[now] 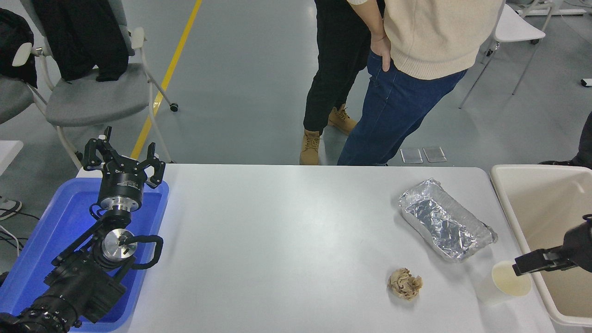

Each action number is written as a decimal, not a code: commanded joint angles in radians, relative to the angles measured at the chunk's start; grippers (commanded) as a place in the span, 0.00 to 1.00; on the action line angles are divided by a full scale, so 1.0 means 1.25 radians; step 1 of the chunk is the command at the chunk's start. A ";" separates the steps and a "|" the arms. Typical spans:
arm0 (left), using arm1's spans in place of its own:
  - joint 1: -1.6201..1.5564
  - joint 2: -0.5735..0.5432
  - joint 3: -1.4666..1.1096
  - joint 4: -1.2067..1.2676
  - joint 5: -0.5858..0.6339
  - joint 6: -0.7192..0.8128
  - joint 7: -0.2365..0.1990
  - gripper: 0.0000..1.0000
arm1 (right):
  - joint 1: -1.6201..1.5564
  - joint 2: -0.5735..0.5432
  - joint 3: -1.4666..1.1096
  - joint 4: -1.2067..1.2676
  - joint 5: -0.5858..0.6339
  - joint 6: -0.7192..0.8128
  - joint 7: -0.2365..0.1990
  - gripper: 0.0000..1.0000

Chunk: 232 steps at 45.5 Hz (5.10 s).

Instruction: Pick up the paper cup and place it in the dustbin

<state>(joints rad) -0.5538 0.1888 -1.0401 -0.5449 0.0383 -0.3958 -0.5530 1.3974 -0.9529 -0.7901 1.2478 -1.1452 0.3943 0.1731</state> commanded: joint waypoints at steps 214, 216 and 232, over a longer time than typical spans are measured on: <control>-0.002 0.000 0.001 0.000 0.000 0.000 -0.001 0.99 | -0.504 0.295 0.376 -0.786 0.282 -0.193 -0.064 1.00; -0.001 0.000 0.001 0.000 0.000 0.000 -0.001 0.99 | -0.499 0.294 0.374 -0.785 0.282 -0.191 -0.062 1.00; -0.002 0.000 0.002 0.000 0.000 0.000 0.001 0.99 | -0.219 0.119 0.221 -0.376 0.276 -0.184 -0.062 1.00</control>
<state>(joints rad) -0.5561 0.1888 -1.0374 -0.5446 0.0384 -0.3958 -0.5538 0.8865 -0.6616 -0.3697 0.4450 -0.7997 0.1583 0.0963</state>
